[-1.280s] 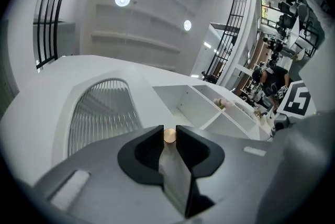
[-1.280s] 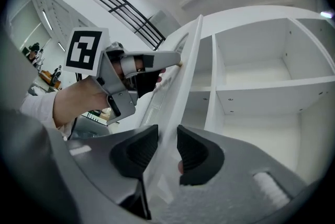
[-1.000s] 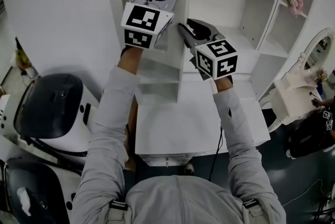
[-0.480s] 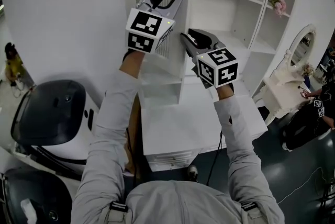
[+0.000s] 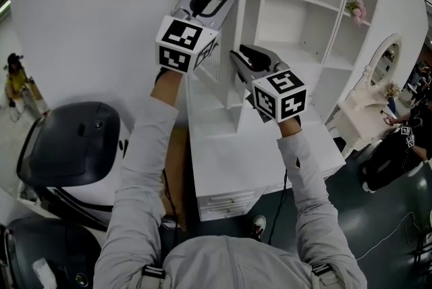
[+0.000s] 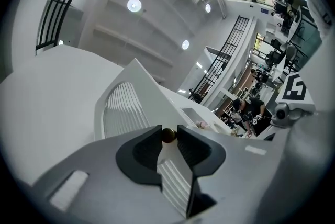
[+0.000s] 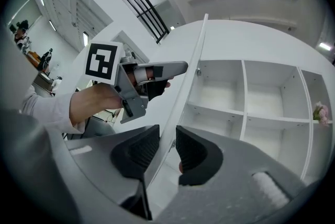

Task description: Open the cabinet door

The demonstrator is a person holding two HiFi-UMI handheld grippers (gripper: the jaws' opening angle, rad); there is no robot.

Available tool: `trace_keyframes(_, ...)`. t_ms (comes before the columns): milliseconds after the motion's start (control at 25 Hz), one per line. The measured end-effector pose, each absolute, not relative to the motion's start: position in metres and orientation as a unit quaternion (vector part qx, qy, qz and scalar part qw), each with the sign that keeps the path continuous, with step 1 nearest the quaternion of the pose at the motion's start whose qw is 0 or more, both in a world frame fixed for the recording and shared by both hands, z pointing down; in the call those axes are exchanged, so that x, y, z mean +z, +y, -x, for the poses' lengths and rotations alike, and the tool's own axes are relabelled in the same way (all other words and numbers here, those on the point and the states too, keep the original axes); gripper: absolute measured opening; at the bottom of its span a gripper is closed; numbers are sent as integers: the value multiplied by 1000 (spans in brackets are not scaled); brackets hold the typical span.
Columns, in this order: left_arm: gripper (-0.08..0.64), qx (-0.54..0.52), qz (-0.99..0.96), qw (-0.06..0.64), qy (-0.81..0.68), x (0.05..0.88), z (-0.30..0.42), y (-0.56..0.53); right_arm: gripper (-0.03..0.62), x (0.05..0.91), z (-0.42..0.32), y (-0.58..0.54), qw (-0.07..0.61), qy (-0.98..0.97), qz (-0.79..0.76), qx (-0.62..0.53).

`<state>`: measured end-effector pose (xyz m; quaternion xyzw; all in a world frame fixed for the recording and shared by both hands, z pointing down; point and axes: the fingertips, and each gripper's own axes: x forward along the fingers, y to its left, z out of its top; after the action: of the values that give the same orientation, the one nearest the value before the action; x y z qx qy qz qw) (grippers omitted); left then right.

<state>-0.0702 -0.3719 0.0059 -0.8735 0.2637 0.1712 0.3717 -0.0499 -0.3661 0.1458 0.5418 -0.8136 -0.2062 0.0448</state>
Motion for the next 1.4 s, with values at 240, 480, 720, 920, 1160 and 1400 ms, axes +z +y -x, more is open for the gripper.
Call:
trace_keyframes(240, 121, 173, 868, 372, 280, 6, 104, -366, 101, 145, 85, -358, 47, -828, -517, -213)
trace_keyframes(480, 121, 164, 856, 373, 317, 6, 146, -365, 103, 146, 129, -358, 43, -838, -497, -224)
trace_keyframes(720, 95, 155, 846, 363, 359, 8, 186, -373, 107, 145, 169, -368, 39, -852, -478, -211)
trace_keyframes(920, 112, 141, 837, 360, 388, 24, 205, -368, 103, 149, 171, -366, 22, -852, -484, -197)
trace_keyframes(1160, 111, 122, 846, 329, 402, 63, 202, -358, 104, 155, 146, -340, 10, -857, -471, -210)
trace_keyframes(1400, 77, 94, 847, 325, 410, 114, 176, -333, 80, 178, 73, -311, 13, -848, -494, -192)
